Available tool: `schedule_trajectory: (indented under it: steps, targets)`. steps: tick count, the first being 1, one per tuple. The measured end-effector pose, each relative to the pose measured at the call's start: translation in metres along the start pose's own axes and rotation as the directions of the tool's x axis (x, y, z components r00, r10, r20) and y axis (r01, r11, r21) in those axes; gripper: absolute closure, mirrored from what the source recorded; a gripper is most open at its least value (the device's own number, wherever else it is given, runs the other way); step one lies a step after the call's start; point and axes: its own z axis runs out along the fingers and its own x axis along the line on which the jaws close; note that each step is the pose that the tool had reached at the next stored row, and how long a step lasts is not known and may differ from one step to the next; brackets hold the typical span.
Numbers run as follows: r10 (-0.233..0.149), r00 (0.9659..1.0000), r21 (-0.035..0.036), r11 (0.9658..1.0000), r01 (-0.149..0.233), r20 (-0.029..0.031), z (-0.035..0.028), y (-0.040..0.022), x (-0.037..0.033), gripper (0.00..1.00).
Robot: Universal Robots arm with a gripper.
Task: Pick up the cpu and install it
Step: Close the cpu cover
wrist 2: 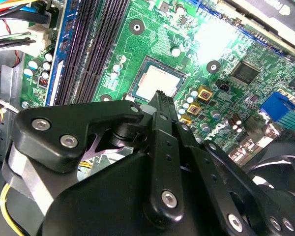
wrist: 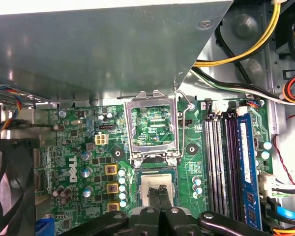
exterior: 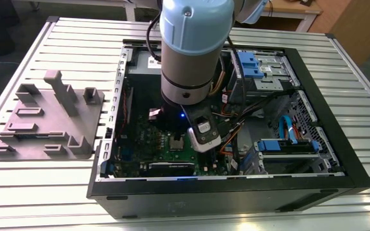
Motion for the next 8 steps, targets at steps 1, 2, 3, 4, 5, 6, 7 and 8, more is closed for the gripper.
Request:
schedule_trajectory:
  steps: [1, 2, 3, 4, 5, 6, 7, 8]
  targets:
    - [0.0, 1.0, 0.0, 1.0, 0.0, 0.0, -0.0001, 0.0, 0.0, 0.9]
    - [0.0, 1.0, 0.0, 1.0, 0.0, 0.0, -0.0001, 0.0, 0.0, 0.9]
    - [0.0, 1.0, 0.0, 1.0, 0.0, 0.0, -0.0002, 0.0, 0.0, 0.9]
    - [0.0, 1.0, 0.0, 1.0, 0.0, 0.0, -0.0002, 0.0, 0.0, 0.9]
    - [0.0, 1.0, 0.0, 1.0, 0.0, 0.0, -0.0002, 0.0, 0.0, 0.9]
    - [0.0, 1.0, 0.0, 1.0, 0.0, 0.0, -0.0002, 0.0, 0.0, 0.9]
    - [0.0, 1.0, 0.0, 1.0, 0.0, 0.0, -0.0003, 0.0, 0.0, 0.9]
    - [0.0, 1.0, 0.0001, 1.0, 0.0, -0.0001, -0.0003, 0.0002, -0.0004, 0.9]
